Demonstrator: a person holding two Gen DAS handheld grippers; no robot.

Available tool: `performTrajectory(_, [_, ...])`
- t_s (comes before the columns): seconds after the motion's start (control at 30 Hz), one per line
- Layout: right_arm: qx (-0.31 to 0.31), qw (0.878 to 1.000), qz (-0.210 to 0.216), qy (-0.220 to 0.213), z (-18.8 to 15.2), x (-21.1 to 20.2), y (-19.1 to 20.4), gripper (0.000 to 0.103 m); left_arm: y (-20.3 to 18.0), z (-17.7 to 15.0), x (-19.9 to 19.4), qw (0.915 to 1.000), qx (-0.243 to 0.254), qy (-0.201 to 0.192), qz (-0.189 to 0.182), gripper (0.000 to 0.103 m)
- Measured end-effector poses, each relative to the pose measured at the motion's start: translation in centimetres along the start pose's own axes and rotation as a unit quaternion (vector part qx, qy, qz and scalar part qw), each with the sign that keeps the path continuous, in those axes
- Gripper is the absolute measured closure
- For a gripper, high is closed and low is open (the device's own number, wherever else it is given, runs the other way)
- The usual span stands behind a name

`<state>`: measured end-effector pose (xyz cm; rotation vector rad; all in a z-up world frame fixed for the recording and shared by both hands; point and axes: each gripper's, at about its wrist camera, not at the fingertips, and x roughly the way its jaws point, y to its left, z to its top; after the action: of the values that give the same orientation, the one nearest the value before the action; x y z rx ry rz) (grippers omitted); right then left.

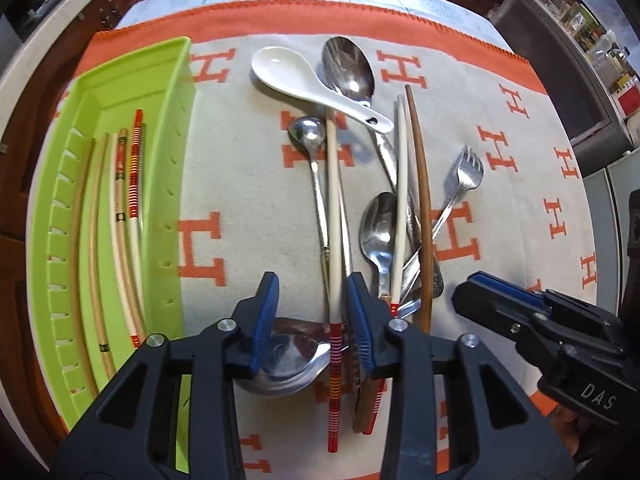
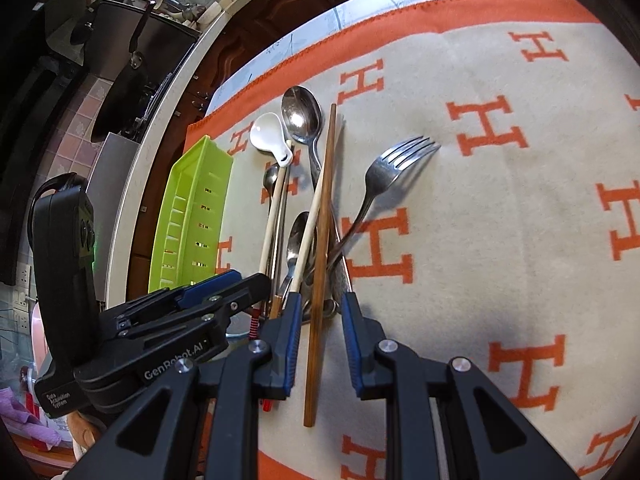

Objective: Organize utensils
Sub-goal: 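Grasp red-white banded chopstick with left tool while right tool grasps brown wooden chopstick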

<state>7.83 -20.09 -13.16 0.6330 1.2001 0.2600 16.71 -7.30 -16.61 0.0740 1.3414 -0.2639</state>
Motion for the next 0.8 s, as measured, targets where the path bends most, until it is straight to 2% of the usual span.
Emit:
performTrajectory(0.1, [0.004, 1.000, 0.004, 0.005, 0.1, 0.3, -0.2, 0.083, -0.6, 0.1, 0.6, 0.9999, 0.007, 0.012, -0.007, 0.076])
performTrajectory(0.23, [0.008, 1.000, 0.008, 0.007, -0.1, 0.3, -0.4, 0.083, -1.0, 0.3, 1.1, 0.9998, 0.009, 0.016, 0.002, 0.091])
performTrajectory(0.37, [0.008, 1.000, 0.010, 0.009, -0.1, 0.3, -0.4, 0.083, -0.8, 0.3, 1.0, 0.9999, 0.001, 0.015, -0.006, 0.093])
performTrajectory(0.53, [0.006, 1.000, 0.011, 0.015, -0.1, 0.7, -0.2, 0.083, 0.1, 0.0, 0.9, 0.9989, -0.015, 0.025, -0.036, 0.093])
performTrajectory(0.6, [0.004, 1.000, 0.010, 0.016, -0.1, 0.8, 0.1, 0.083, 0.1, 0.0, 0.7, 0.9991, -0.010, 0.020, -0.035, 0.093])
performTrajectory(0.7, [0.004, 1.000, 0.009, 0.017, -0.1, 1.0, 0.3, 0.083, 0.2, -0.2, 0.3, 0.9991, -0.008, 0.016, -0.038, 0.099])
performTrajectory(0.8, [0.005, 1.000, 0.008, 0.018, -0.1, 1.1, 0.3, 0.083, 0.7, -0.7, -0.7, 0.9992, -0.006, 0.008, -0.039, 0.099])
